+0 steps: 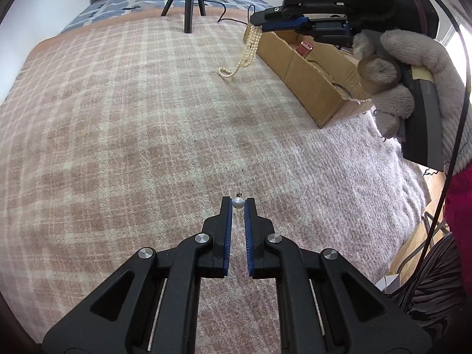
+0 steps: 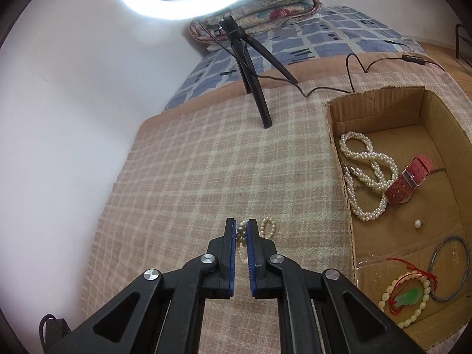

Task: Organize jewelry
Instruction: 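Close the left tool on the white pearl while the right tool grips the pearl strand, then carry the pearl in the left tool while the right tool carries the strand to the box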

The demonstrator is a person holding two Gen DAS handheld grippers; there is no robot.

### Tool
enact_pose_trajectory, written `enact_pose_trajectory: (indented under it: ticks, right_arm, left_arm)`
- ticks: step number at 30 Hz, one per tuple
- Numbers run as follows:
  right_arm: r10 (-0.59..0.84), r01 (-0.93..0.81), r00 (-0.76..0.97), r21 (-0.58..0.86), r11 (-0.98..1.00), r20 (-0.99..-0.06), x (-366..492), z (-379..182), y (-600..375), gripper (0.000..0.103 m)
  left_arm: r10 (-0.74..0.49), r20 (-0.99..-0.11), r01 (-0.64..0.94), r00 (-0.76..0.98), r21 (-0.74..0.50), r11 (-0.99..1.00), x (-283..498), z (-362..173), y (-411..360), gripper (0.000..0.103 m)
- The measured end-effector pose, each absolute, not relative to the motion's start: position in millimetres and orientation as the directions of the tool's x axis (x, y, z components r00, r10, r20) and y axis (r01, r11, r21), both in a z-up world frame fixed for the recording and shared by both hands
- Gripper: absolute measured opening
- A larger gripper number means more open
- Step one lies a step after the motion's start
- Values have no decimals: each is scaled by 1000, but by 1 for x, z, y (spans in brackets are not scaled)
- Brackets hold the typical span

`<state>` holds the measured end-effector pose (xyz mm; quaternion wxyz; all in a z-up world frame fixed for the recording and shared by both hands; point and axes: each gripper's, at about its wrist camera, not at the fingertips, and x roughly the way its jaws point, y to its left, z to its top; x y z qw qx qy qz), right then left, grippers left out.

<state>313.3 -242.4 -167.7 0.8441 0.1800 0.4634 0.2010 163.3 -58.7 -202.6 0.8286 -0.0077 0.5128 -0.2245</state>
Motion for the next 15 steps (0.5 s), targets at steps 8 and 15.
enact_pose_trajectory:
  ticks: [8,15]
  right_arm:
    - [552,-214,551,533,818,-626,298,-125,-253,4]
    - [573,-253,603,547,798,-556,280,-89,-266,4]
  left_arm:
    - [-403,-818,366,411,-257,895,157,-180,-56,6]
    - [-428,-790,385,439,-266,884,157,-158,-63,6]
